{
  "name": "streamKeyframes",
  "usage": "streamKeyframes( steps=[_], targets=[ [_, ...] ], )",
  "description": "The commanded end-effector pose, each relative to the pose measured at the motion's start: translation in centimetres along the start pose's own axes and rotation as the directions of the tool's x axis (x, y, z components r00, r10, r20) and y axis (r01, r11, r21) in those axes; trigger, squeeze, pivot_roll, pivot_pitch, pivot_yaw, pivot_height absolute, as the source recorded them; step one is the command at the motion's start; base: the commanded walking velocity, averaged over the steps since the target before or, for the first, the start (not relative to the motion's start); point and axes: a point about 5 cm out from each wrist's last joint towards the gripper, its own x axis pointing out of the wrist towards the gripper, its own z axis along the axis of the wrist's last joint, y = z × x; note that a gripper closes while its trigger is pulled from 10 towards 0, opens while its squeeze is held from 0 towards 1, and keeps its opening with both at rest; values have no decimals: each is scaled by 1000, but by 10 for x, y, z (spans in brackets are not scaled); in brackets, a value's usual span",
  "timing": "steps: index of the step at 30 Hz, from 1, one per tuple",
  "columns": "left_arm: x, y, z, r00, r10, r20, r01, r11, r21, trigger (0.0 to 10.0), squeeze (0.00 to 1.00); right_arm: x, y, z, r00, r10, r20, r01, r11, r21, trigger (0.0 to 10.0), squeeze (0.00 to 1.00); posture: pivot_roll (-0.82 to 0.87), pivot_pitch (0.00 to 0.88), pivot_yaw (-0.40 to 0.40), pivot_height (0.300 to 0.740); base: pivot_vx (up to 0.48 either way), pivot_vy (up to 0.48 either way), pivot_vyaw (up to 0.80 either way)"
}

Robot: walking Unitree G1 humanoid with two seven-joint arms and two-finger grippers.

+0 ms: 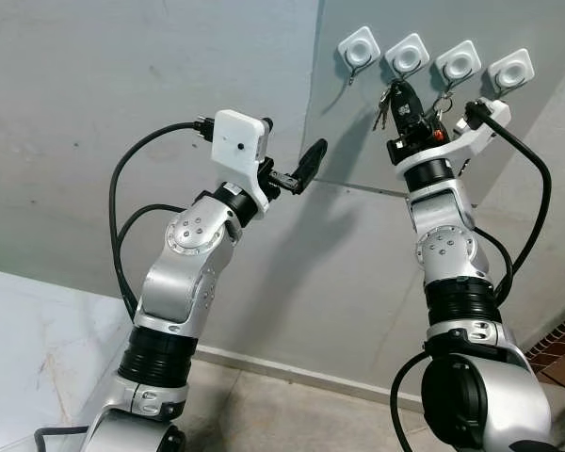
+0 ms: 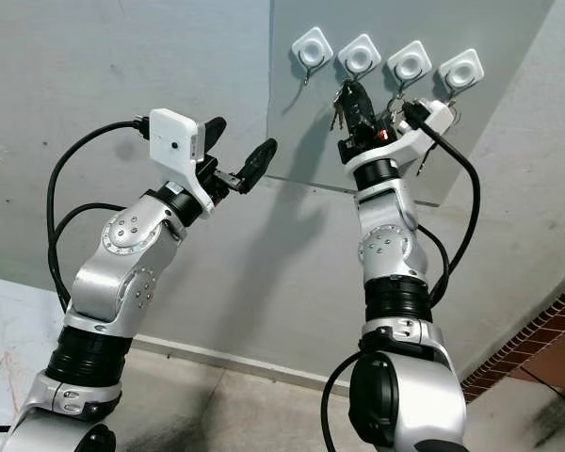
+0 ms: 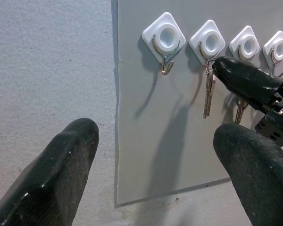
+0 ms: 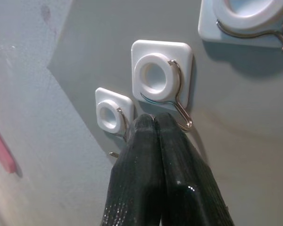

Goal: Hang keys on a hook

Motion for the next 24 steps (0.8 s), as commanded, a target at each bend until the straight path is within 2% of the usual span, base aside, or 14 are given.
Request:
streamKeyframes(
  steps=[1,14,24],
  targets=[
    [2,-3,8,1000,-15,20,15,1000,17,10000,0,1,4,4,999,37,15,-37,999,14,10000,0,-3,21,-41,740,0,0,0],
    [2,-4,8,1000,-17,23,16,1000,13,10000,0,-2,13,-2,992,123,-12,-123,992,26,10000,0,-4,11,-42,740,0,0,0],
    [3,-4,8,1000,-17,23,17,1000,11,10000,0,-5,12,0,993,117,8,-118,992,49,10000,0,-5,11,-44,740,0,0,0]
  ],
)
